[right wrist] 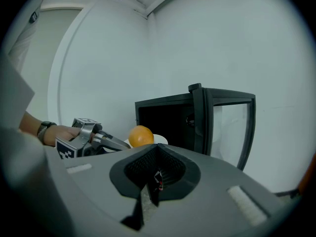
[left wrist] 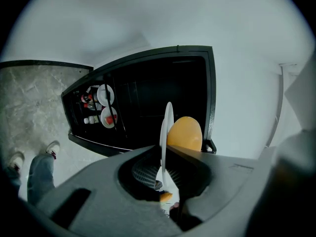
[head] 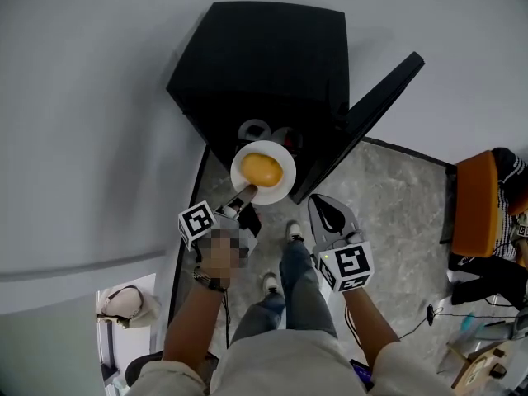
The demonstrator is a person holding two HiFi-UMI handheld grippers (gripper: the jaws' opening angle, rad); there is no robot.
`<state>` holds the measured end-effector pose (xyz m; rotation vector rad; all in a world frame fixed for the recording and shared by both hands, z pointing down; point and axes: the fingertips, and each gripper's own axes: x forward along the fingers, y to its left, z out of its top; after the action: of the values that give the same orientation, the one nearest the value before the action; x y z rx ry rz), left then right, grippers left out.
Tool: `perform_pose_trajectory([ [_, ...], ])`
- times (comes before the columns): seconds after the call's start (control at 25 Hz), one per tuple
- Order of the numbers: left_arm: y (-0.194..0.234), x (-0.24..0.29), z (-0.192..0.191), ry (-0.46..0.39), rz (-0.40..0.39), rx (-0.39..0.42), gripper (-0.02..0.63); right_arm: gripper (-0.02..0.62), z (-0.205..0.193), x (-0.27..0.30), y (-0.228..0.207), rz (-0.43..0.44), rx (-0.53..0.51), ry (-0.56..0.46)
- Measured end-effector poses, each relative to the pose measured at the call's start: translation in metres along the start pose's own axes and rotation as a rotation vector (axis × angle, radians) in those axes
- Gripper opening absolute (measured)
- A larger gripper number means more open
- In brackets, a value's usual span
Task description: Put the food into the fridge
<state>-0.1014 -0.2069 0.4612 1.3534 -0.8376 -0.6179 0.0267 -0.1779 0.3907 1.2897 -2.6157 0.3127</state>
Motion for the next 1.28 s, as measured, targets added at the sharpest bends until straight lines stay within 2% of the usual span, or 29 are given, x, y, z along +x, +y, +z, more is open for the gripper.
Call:
perform_pose_trajectory([
  [0.16,0.022,0.015,0.019,-0.023,0.029,0.0,0.018,0.005,-0.005,0.02,-0.004,0.008,-0.012,0.004],
  [0.44,0.049,0.044,0.042,-0.057,0.015,-0.024,0.018,0.006,-0.017,0.052,-0.02,-0.007,0.014,0.0],
  [0.76,0.083,0.061,0.069,-0.099,0.024,-0.038,0.018,0.005,-0.04,0.08,-0.031,-0.01,-0.013,0.031],
  [1.28,0.127,0.099,0.095,-0.098,0.016,-0.044,0.018,0.006,-0.068,0.11,-0.031,-0.002,0.012,0.031],
])
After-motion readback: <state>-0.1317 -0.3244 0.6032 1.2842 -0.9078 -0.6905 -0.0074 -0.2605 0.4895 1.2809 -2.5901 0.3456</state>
